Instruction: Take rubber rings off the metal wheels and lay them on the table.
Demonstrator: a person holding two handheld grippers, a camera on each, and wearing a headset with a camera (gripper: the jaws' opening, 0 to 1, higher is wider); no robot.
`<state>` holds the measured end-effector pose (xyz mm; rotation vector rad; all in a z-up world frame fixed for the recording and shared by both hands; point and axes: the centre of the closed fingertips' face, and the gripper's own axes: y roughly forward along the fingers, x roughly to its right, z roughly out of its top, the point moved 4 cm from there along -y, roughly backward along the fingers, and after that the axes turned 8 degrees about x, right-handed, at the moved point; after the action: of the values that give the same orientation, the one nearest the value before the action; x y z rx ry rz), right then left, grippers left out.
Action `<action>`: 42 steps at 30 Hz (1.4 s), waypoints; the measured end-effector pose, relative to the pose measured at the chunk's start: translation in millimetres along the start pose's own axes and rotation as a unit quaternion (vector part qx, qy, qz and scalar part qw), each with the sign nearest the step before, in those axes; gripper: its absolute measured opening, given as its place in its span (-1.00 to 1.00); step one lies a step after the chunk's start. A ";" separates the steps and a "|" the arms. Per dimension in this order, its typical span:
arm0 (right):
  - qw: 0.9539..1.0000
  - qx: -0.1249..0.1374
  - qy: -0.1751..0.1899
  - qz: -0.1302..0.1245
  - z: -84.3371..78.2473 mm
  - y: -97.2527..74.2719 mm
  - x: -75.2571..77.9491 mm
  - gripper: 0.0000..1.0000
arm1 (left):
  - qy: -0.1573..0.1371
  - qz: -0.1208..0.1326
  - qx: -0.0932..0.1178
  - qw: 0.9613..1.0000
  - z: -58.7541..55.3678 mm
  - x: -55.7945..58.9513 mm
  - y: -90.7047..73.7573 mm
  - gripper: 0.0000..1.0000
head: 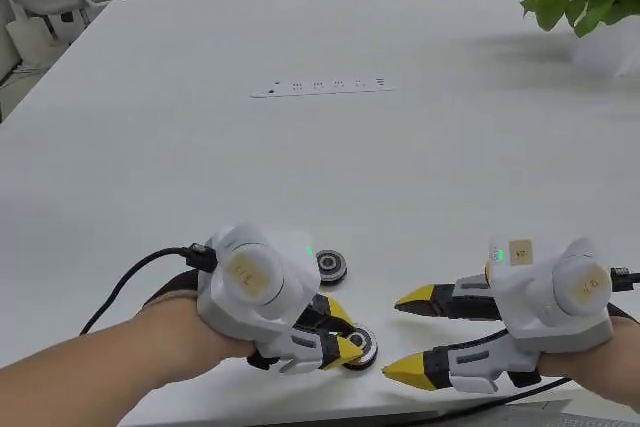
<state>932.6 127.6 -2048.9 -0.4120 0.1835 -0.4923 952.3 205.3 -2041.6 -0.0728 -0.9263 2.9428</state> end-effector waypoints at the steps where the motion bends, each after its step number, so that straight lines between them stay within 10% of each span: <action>1: 1.000 0.000 0.000 0.001 0.1 1.0 -0.6 -0.16 | -0.002 0.002 0.001 1.000 0.2 -0.3 -0.2 -0.83; 42: 1.000 -0.001 -0.013 0.024 0.0 29.8 -9.7 -0.50 | -0.032 0.038 0.001 0.999 -1.8 -0.5 -2.1 -0.84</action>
<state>936.7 156.3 -2060.8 -0.4149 0.1675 -0.4392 953.0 208.1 -2041.9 -0.0147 -0.9503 3.0322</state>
